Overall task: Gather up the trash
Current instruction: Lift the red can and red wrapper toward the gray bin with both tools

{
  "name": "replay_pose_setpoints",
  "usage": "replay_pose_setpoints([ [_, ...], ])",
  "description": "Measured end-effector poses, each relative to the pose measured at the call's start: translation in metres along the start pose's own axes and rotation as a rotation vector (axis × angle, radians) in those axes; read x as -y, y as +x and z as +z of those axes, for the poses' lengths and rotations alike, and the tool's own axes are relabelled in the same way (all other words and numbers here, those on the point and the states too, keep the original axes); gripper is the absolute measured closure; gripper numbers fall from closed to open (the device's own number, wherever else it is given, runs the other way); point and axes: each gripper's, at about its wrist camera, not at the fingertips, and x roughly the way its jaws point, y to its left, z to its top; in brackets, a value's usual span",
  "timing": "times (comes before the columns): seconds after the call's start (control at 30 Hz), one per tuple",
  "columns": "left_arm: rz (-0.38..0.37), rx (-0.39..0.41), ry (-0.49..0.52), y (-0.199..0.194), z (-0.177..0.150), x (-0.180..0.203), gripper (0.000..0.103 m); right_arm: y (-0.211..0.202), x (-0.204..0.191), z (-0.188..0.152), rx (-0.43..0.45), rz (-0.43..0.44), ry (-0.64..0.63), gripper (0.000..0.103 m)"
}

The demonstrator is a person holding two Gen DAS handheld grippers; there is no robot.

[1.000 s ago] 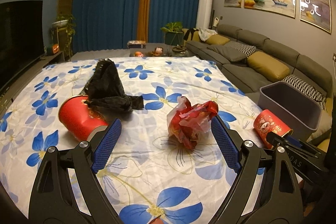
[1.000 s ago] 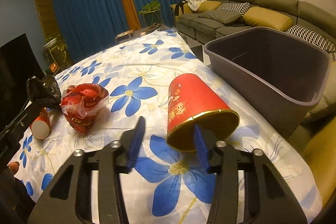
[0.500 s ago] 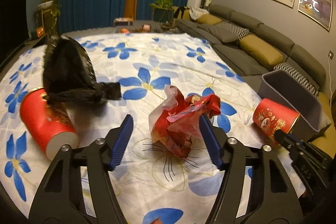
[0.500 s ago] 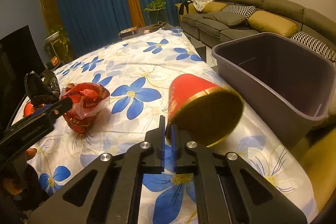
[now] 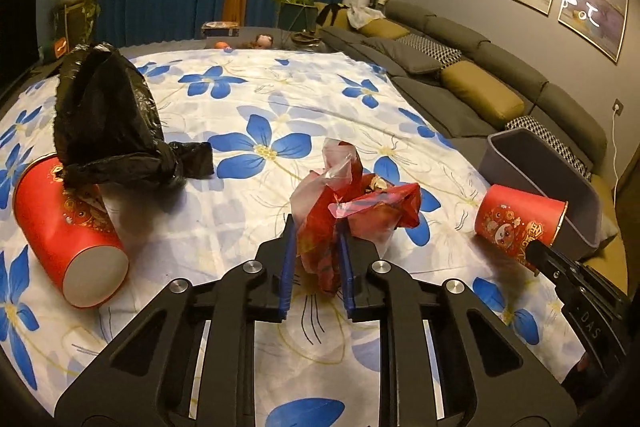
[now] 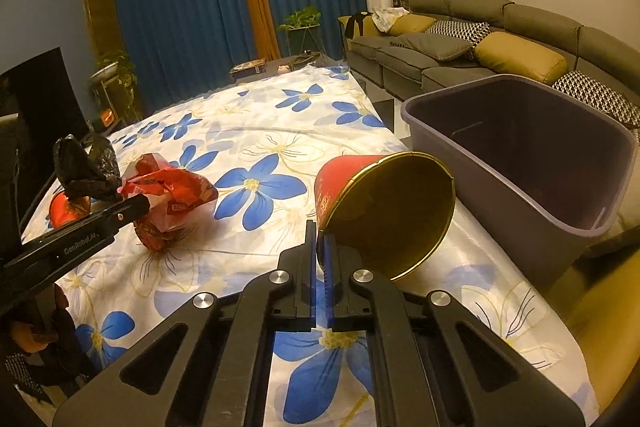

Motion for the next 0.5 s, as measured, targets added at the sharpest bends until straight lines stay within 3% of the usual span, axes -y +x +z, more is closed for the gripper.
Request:
replay_pose_setpoints([
  [0.27, 0.004, 0.072, 0.016, -0.035, -0.003, 0.009, 0.086, -0.018, 0.0, 0.001, 0.031, 0.012, -0.013, 0.099],
  [0.5, 0.005, 0.087, 0.016, -0.061, -0.009, 0.018, 0.086, -0.042, -0.006, 0.003, 0.072, 0.031, -0.042, 0.099],
])
